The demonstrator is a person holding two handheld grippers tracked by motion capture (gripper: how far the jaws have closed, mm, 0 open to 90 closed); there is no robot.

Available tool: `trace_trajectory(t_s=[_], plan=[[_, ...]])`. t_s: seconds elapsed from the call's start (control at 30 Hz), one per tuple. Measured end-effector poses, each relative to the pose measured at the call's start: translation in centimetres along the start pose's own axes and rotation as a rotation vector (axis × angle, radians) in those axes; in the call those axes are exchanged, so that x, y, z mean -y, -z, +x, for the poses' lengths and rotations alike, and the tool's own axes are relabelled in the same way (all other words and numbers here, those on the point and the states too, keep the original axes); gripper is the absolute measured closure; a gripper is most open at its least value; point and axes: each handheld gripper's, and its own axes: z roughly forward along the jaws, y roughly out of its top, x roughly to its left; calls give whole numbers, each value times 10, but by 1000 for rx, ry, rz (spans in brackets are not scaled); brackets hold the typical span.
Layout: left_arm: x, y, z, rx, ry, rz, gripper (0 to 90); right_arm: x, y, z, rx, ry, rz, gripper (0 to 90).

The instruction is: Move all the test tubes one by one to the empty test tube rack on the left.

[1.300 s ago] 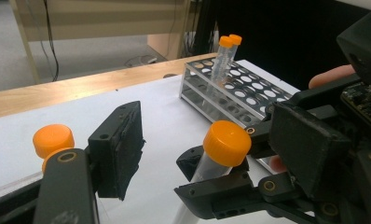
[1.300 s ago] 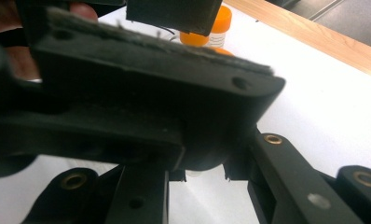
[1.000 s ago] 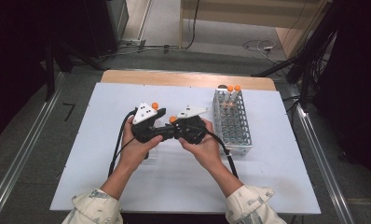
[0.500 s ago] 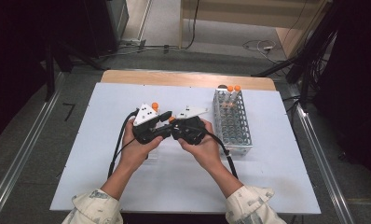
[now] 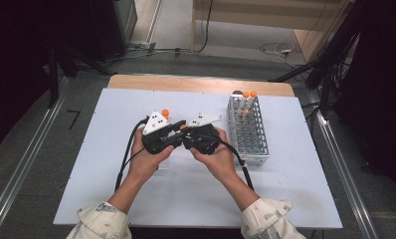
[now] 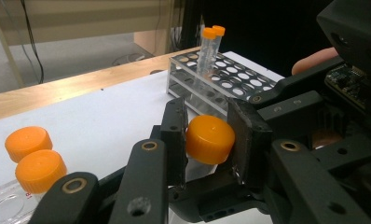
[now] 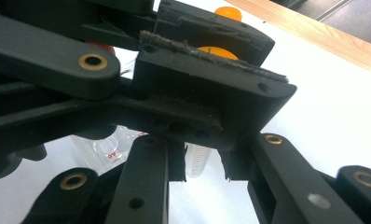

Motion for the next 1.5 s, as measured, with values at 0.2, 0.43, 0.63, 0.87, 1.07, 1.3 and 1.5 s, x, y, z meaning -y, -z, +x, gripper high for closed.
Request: trace_trajectory(t_s=[0.2, 0.43, 0.63, 0.87, 1.07, 1.3, 1.5], plan=[[-3, 4, 2, -2, 13, -33, 704, 0, 0, 1, -18, -7, -8, 550], [-12, 18, 12, -17, 48, -76, 704, 5, -2, 1, 17, -22, -7, 304], [-19, 30, 21, -54, 76, -117, 704, 9, -2, -3, 27, -40, -7, 281], [-18, 35, 34, -114, 105, -137, 704, 11, -1, -4, 31, -39, -2, 281], [-13, 33, 39, -146, 107, -127, 703, 12, -1, -5, 37, -46, -7, 262], [-5, 28, 48, -161, 130, -116, 704, 13, 0, -6, 56, -54, -22, 202], [2, 22, 48, -167, 125, -77, 702, 14, 0, -6, 54, -53, -22, 202]])
